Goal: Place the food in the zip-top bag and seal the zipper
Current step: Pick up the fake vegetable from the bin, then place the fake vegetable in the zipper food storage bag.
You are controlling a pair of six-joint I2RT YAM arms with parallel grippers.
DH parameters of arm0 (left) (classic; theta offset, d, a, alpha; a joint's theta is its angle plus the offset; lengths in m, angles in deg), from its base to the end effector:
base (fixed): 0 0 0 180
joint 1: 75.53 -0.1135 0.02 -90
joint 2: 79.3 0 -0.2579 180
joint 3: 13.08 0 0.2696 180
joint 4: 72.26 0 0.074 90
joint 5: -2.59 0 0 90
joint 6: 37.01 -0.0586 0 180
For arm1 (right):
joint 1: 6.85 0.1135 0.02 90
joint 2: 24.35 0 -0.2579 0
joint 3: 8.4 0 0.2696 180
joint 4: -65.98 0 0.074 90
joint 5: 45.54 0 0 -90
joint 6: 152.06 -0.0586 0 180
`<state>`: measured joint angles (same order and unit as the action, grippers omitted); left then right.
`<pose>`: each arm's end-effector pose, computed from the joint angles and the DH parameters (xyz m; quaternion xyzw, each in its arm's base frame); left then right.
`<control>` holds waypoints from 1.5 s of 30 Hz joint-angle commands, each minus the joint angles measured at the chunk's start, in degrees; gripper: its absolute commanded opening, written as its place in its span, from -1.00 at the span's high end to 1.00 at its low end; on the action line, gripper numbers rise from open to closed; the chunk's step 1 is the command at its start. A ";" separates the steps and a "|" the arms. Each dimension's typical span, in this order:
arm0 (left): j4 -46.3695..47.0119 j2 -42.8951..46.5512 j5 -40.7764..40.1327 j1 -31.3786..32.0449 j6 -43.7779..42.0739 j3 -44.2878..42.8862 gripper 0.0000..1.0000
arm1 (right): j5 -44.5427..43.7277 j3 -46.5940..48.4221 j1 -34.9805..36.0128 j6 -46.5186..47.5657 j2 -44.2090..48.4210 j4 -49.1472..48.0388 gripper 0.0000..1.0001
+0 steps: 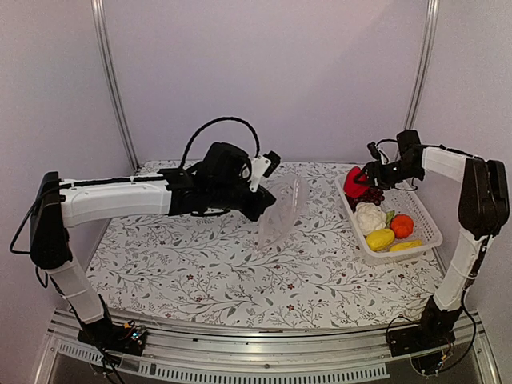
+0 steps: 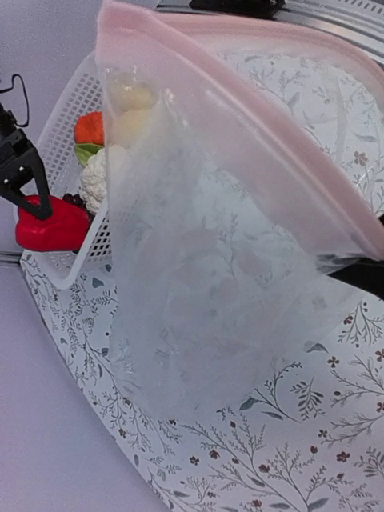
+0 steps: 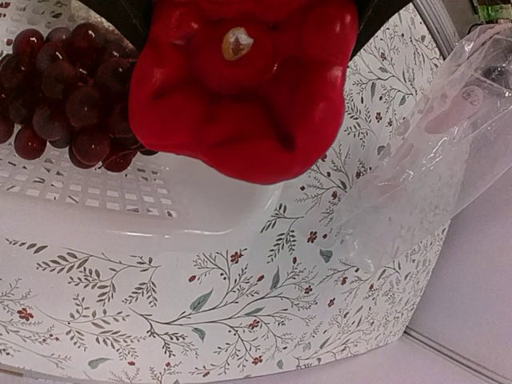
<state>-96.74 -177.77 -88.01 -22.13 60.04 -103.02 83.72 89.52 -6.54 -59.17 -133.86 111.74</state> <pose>0.2603 -0.3495 0.2564 0.3436 0.8089 -0.2362 0.4145 0.4344 0.0394 0.2019 -0.1196 0.9009 0.3164 0.2719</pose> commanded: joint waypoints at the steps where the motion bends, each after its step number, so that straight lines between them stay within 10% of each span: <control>1: 3.91 -1.89 0.16 0.03 7.74 -1.85 1.00 | -0.34 -5.71 0.12 2.41 13.74 -3.72 0.04; 14: 3.04 -10.29 -1.35 -4.12 19.67 -13.82 1.00 | 8.14 -6.72 5.72 9.72 32.27 4.25 0.10; 45: 12.59 -13.34 14.19 -7.02 30.98 -18.03 1.00 | -12.35 6.29 27.44 10.44 19.18 -1.74 0.11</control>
<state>-87.86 -194.58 -75.93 -29.84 92.10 -122.49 80.93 93.61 21.22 -49.29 -111.83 111.68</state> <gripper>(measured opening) 0.004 0.613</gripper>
